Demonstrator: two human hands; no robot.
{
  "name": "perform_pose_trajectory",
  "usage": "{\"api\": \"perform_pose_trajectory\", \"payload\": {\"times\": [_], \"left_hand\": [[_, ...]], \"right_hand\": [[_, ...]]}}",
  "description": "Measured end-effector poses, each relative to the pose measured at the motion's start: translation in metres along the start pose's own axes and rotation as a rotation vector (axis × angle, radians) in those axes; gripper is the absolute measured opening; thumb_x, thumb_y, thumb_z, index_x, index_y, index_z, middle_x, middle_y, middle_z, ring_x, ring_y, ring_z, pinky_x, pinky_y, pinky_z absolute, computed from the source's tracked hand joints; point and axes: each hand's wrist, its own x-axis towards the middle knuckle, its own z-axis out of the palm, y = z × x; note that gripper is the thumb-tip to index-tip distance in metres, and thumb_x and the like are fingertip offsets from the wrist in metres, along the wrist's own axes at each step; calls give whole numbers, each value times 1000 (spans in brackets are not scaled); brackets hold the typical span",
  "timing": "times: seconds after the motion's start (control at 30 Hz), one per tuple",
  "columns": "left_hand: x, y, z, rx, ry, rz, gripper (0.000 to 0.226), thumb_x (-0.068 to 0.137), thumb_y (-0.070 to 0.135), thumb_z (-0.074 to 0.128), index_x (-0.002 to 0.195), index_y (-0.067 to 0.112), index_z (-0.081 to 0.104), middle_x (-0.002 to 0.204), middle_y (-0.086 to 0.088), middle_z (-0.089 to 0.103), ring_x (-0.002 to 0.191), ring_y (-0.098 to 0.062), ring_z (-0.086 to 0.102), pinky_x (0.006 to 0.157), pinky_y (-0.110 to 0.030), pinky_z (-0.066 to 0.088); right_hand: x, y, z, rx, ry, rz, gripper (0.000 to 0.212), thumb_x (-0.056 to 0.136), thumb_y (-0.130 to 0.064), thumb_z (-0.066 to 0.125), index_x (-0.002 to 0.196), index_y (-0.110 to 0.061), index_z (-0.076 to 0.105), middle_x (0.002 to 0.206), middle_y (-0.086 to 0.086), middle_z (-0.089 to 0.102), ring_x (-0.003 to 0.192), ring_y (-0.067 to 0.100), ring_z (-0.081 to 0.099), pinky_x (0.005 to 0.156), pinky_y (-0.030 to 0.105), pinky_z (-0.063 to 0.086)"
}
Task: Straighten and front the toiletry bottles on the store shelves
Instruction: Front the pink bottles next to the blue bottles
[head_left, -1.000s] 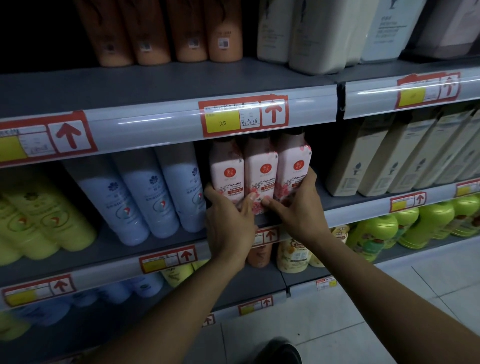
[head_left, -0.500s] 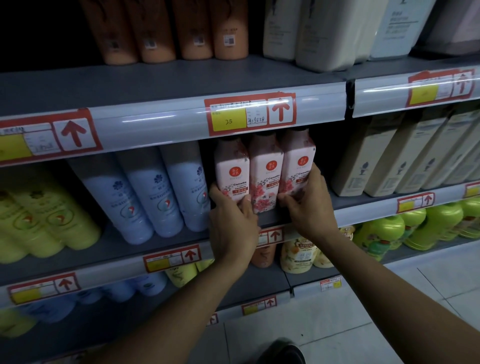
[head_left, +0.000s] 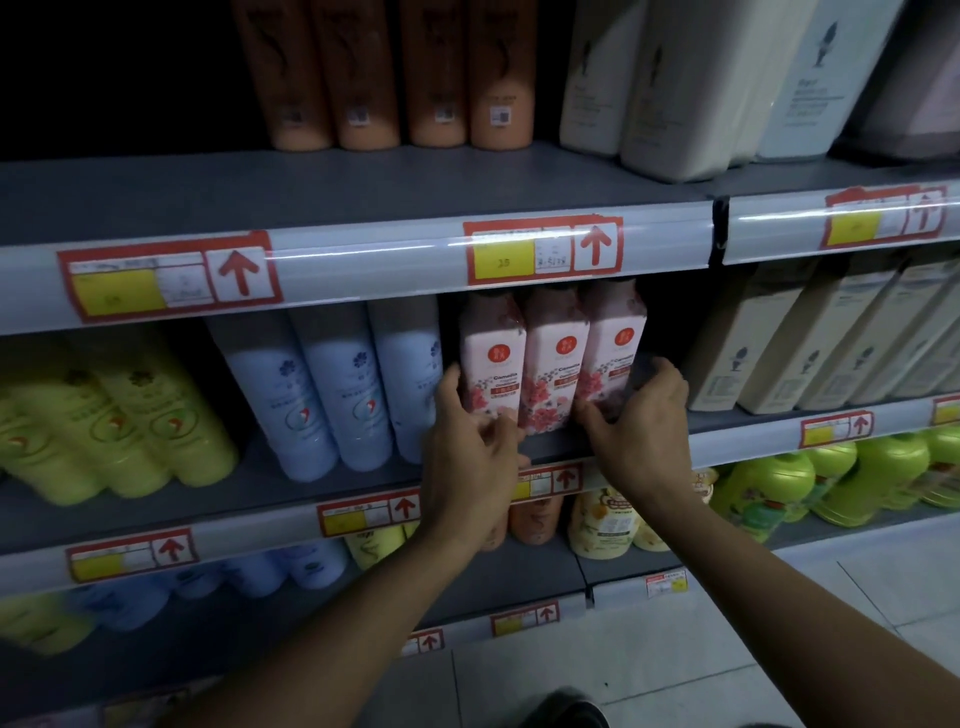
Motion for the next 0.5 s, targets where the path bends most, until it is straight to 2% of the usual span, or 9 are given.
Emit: {"api": "perform_pose_trajectory", "payload": {"times": [0.1, 0.2, 0.33, 0.4, 0.5], "left_hand": [[-5, 1, -15, 53, -5, 84, 49, 100, 14, 63, 141, 27, 40, 93, 2, 77, 60, -11, 73, 56, -31, 60], [-10, 6, -33, 110, -59, 138, 39, 98, 21, 64, 133, 27, 48, 84, 7, 75, 62, -10, 72, 61, -39, 62], [-12, 16, -65, 178, -99, 156, 19, 95, 33, 64, 113, 39, 58, 81, 9, 74, 64, -10, 72, 65, -47, 61], [-10, 20, -87, 201, -115, 152, 16, 90, 41, 60, 106, 38, 59, 78, 9, 73, 63, -11, 71, 66, -48, 60], [-9, 23, -126, 264, -146, 161, 14, 86, 37, 59, 98, 32, 64, 73, 7, 73, 60, -10, 70, 66, -45, 59]], "right_hand": [[-7, -12, -8, -27, 52, -13, 53, 87, -34, 77, 120, -6, 46, 117, 15, 52, 108, 36, 55, 87, 48, 51], [-15, -29, -13, -124, -24, -46, 25, 91, -39, 65, 96, -16, 55, 96, 7, 62, 87, 29, 61, 73, 44, 53], [-29, -66, -16, -188, -155, -110, 31, 93, -45, 57, 73, -21, 58, 73, 1, 65, 68, 23, 62, 60, 38, 53], [-39, -88, -16, -202, -238, -170, 33, 92, -43, 59, 69, -21, 56, 70, 1, 64, 67, 24, 63, 57, 34, 46], [-59, -128, -14, -202, -324, -273, 32, 90, -41, 60, 66, -21, 52, 71, 5, 65, 71, 30, 64, 58, 34, 43]]}}
